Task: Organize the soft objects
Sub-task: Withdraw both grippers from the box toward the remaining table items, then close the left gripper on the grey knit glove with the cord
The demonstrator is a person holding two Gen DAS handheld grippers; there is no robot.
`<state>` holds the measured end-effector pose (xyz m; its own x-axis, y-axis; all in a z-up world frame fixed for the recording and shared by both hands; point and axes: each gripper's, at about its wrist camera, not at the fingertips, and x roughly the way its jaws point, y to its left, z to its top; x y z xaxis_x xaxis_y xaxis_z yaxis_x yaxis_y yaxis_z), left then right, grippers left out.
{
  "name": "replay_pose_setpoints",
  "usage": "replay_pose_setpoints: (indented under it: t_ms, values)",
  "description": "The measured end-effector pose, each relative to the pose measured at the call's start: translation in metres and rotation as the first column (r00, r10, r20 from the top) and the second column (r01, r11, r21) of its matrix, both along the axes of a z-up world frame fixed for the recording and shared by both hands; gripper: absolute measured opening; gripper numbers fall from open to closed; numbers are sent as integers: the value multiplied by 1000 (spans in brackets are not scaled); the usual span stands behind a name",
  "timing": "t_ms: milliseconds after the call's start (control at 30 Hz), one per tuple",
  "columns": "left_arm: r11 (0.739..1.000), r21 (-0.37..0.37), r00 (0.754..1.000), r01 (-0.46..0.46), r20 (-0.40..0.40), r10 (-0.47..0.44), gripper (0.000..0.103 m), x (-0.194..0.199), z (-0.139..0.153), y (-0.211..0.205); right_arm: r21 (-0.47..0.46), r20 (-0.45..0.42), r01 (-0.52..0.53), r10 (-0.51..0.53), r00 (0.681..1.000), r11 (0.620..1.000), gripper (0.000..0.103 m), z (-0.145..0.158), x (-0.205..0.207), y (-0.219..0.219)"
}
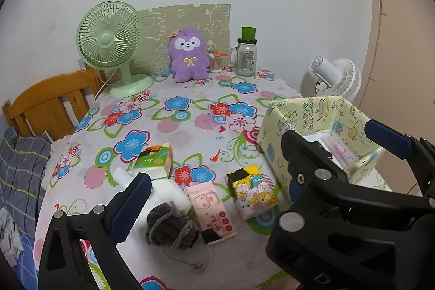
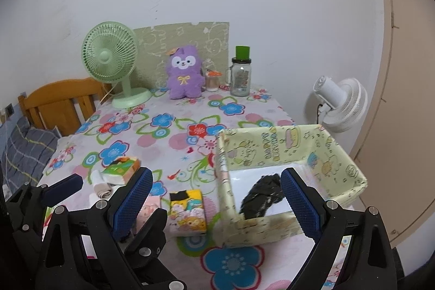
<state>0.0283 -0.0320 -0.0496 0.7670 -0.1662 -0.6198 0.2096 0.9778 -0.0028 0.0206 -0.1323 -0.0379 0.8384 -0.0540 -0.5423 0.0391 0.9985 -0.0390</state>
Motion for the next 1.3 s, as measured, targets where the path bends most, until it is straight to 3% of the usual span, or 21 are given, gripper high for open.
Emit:
replay_pose_setpoints:
  t_ms: [467, 1300]
  values:
    - [1000, -22, 1000, -22, -12, 22, 102, -8, -22, 23, 17, -24, -10, 10, 1000, 1000, 97, -23, -6, 23]
    - [997, -1, 992, -82, -93, 82, 86, 4, -71, 46, 4, -93, -12, 12, 996, 1000, 97, -73, 6, 41]
